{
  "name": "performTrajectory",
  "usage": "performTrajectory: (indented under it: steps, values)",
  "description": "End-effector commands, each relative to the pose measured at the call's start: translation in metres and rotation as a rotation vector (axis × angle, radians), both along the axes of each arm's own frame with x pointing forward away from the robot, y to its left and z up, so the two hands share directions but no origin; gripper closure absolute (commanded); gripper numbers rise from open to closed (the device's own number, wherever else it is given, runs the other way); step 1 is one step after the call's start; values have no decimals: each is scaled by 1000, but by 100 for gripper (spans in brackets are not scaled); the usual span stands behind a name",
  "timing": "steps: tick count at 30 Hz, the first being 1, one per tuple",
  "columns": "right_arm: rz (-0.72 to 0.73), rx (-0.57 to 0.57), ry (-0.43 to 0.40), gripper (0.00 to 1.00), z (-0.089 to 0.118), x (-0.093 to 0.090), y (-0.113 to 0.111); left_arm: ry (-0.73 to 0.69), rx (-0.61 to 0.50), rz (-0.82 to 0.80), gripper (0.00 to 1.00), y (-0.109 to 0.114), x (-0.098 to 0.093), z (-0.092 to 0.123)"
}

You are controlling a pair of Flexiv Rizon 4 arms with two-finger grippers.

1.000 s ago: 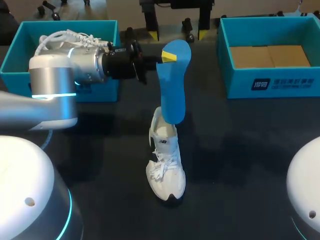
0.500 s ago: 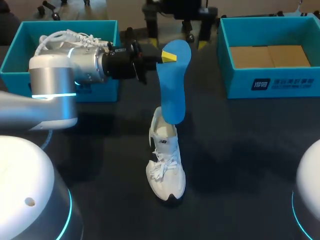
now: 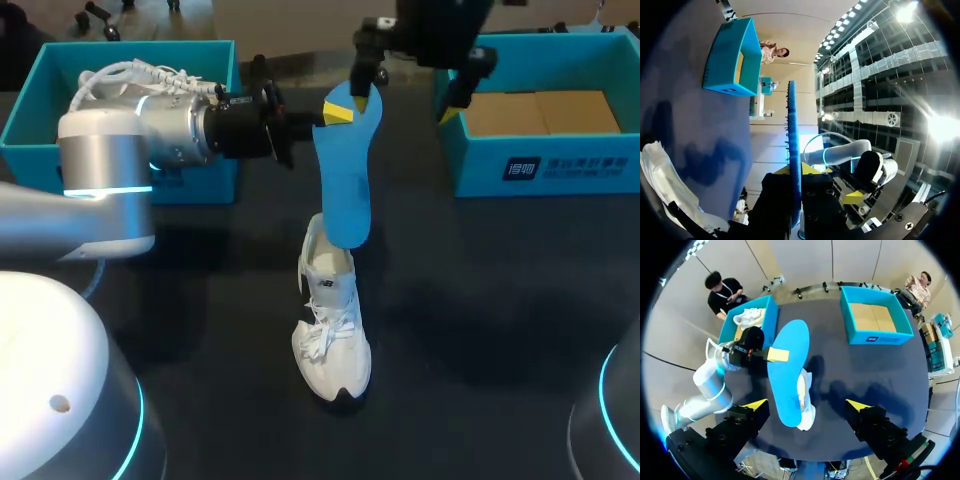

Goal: Take the shoe out of the shoebox, open the shoe tongue, remove and reinsert the insole, then place the shoe into the shoebox

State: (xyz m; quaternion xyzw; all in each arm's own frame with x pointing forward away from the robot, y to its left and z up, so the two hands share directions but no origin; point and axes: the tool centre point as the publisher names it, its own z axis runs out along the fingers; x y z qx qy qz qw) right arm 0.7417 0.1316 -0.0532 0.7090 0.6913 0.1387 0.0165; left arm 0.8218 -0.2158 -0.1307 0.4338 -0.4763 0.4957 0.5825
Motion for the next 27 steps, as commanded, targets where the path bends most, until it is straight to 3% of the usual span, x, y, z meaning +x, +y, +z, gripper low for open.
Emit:
performTrajectory:
  steps: [1, 14, 27]
  values:
    - [67, 255, -3, 0, -5, 6, -15, 0, 2, 2, 100, 0, -1, 0]
    - [130, 465, -47, 0, -22, 30, -31, 0, 2, 2, 100, 0, -1, 0]
    - [179, 664, -65, 0, -46, 39, -42, 0, 2, 2, 100, 0, -1, 0]
